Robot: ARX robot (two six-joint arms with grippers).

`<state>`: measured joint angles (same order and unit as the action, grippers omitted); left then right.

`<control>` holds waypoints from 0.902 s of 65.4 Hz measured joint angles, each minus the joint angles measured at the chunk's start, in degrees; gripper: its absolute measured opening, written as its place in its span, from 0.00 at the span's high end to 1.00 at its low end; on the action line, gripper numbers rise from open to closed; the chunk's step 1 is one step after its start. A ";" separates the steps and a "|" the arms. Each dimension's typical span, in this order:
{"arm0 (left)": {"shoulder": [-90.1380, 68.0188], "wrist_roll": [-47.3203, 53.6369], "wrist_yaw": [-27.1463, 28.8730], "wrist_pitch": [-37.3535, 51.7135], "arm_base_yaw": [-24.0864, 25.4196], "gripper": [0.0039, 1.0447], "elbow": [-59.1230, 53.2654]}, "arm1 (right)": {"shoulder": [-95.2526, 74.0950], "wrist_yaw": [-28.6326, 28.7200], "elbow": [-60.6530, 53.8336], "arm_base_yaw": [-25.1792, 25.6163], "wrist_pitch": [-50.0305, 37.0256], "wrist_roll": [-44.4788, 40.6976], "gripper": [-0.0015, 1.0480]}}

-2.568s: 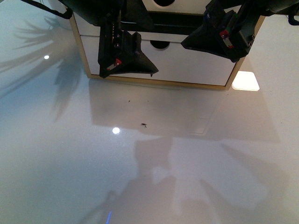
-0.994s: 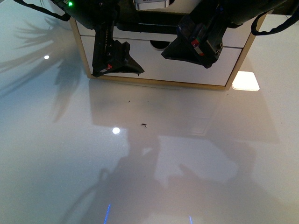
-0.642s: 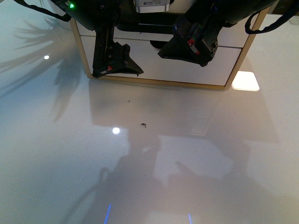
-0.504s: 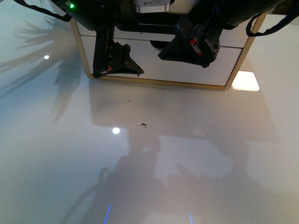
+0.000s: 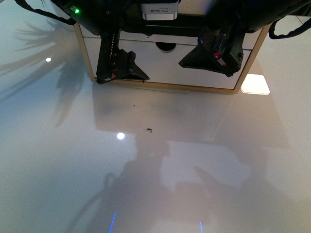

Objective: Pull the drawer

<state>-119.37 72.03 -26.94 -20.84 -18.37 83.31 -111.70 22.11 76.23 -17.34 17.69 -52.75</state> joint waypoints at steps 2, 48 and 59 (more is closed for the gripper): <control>0.00 0.15 -0.02 -0.15 0.00 0.07 0.00 | 0.00 0.00 -0.07 0.09 0.02 -0.24 0.09; 3.21 2.29 -3.26 -6.82 0.17 0.07 -3.15 | 3.32 4.33 -2.38 -0.22 10.29 -8.20 0.09; 7.98 2.16 -4.76 -5.77 0.22 0.07 -9.70 | 8.00 4.92 -8.04 -2.03 10.29 -7.93 0.09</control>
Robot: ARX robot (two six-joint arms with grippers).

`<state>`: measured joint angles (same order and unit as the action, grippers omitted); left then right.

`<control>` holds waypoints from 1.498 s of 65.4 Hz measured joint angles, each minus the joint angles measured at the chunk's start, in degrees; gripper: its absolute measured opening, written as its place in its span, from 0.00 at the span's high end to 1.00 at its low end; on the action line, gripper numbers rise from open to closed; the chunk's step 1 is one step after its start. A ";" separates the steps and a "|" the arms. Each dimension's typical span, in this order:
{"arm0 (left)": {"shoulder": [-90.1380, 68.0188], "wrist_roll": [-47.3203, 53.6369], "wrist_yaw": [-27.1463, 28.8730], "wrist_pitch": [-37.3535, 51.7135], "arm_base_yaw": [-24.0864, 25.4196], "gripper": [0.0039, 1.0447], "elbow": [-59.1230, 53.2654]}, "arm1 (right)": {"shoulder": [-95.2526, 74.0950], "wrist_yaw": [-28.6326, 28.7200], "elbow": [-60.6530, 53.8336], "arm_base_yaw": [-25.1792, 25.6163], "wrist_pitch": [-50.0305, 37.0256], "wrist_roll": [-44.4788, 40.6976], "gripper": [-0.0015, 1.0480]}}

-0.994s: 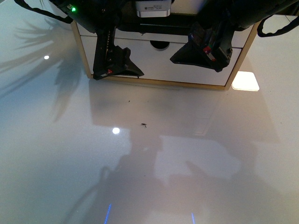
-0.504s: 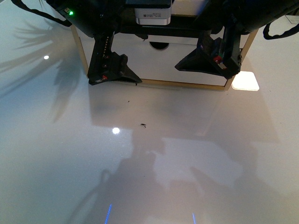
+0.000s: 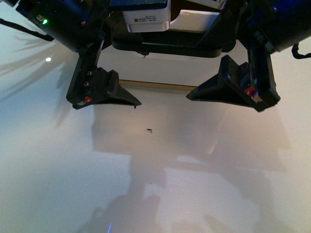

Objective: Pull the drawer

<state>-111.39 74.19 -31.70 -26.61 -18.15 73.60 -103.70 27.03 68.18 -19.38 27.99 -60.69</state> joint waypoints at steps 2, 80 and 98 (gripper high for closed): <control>1.20 0.00 -0.13 0.22 0.00 0.07 -1.64 | 1.18 -0.04 -1.33 -0.48 -0.11 0.33 0.09; 53.05 -46.16 8.09 51.49 12.87 0.07 -45.94 | 55.32 -9.05 -43.01 13.38 -42.71 49.11 0.09; 73.22 -65.29 19.41 46.90 19.87 0.07 -58.01 | 77.99 -22.73 -53.05 17.00 -36.20 62.90 0.09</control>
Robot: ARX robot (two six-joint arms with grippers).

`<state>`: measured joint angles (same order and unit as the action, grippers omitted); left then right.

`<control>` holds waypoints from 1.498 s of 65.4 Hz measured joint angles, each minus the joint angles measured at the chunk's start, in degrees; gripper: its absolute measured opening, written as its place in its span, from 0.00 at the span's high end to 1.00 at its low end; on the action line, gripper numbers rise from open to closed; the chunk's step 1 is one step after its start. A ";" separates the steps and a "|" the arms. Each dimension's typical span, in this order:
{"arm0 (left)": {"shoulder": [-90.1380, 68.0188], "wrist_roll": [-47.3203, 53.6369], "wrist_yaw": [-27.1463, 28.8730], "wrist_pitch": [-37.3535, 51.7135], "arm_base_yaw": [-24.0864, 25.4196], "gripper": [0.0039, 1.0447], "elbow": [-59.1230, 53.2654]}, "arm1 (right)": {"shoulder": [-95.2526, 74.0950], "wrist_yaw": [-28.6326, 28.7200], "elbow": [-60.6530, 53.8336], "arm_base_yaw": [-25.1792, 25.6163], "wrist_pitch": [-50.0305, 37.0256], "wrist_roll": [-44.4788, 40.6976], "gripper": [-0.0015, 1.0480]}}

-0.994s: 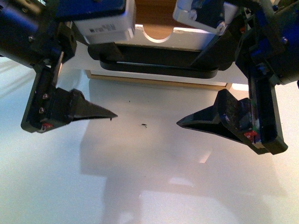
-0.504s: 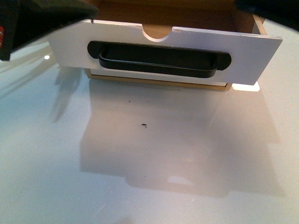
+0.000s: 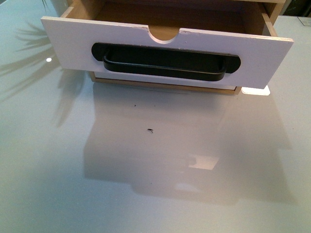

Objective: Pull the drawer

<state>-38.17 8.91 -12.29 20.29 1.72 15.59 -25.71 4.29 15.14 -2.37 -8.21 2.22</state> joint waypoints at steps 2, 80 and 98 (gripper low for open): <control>0.96 -2.08 1.25 -0.61 0.68 0.07 -0.44 | 1.77 -1.25 -0.63 0.24 0.92 1.33 0.09; 22.80 -9.22 12.17 -5.27 -1.57 0.98 -14.86 | 23.58 -4.37 -12.87 2.43 8.48 -2.03 0.98; 27.23 -9.20 12.31 -9.33 -1.60 0.98 -14.86 | 25.33 -4.31 -13.49 2.43 8.28 -2.05 0.98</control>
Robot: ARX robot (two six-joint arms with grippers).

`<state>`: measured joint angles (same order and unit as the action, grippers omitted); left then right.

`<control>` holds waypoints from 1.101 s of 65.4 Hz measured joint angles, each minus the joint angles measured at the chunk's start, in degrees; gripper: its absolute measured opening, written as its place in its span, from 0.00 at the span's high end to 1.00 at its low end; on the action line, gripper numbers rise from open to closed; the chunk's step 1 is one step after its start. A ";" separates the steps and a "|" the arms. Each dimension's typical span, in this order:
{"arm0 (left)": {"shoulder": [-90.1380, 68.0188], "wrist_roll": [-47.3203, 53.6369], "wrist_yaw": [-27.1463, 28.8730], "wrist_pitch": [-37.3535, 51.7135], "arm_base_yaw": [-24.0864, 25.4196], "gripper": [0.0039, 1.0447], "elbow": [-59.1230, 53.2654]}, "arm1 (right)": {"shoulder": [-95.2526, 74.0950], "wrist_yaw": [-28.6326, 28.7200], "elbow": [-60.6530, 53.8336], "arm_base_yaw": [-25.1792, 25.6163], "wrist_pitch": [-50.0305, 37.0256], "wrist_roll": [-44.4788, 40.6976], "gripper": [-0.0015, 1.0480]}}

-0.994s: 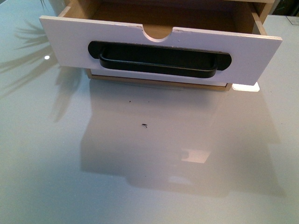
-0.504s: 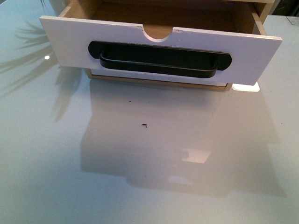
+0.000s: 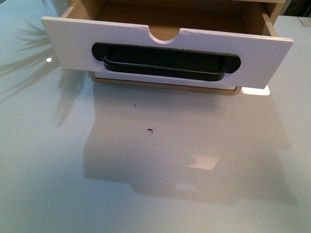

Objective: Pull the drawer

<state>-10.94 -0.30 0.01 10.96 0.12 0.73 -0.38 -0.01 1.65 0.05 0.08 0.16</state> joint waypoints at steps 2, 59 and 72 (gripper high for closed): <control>0.37 0.00 0.00 -0.39 0.00 0.98 0.00 | 0.00 0.00 0.00 0.00 0.00 0.00 0.98; 10.58 0.00 0.00 -10.88 -0.02 0.20 0.02 | 0.07 0.00 -0.02 0.00 0.00 -0.02 0.26; 10.58 0.07 0.00 -10.88 -0.02 0.07 0.02 | 0.07 0.00 -0.02 0.00 0.02 -0.02 0.09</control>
<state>-0.36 -0.23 0.01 0.08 0.10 0.75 -0.32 -0.01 1.63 0.05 0.10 0.14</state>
